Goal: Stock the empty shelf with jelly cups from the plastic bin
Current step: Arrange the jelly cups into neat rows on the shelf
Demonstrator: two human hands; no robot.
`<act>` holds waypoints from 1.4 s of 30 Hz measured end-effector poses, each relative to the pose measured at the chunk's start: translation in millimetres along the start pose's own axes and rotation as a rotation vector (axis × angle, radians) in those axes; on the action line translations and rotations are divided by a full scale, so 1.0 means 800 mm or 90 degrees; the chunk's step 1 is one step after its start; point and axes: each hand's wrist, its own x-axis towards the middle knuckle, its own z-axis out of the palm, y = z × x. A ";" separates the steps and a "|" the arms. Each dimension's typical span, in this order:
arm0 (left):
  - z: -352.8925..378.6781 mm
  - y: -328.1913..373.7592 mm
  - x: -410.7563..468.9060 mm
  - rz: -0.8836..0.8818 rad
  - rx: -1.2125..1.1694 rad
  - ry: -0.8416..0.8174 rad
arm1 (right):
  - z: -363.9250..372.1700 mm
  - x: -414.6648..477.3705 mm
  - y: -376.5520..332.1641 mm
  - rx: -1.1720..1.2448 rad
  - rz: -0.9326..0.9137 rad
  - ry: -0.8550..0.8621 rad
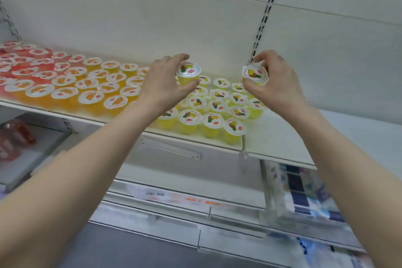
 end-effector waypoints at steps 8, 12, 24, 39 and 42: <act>0.044 0.051 0.005 0.032 -0.062 -0.017 | 0.001 -0.059 0.075 -0.007 0.103 -0.125; 0.047 0.054 0.004 0.046 -0.048 -0.030 | 0.018 -0.071 0.084 -0.010 0.160 -0.213; 0.050 0.066 -0.003 0.072 -0.073 -0.068 | 0.030 -0.065 0.095 -0.025 0.153 -0.240; 0.117 0.147 -0.029 0.280 0.097 -0.200 | -0.013 -0.042 0.134 -0.015 0.085 -0.064; 0.131 0.148 -0.046 0.272 0.105 -0.204 | -0.014 -0.040 0.141 -0.010 0.076 -0.057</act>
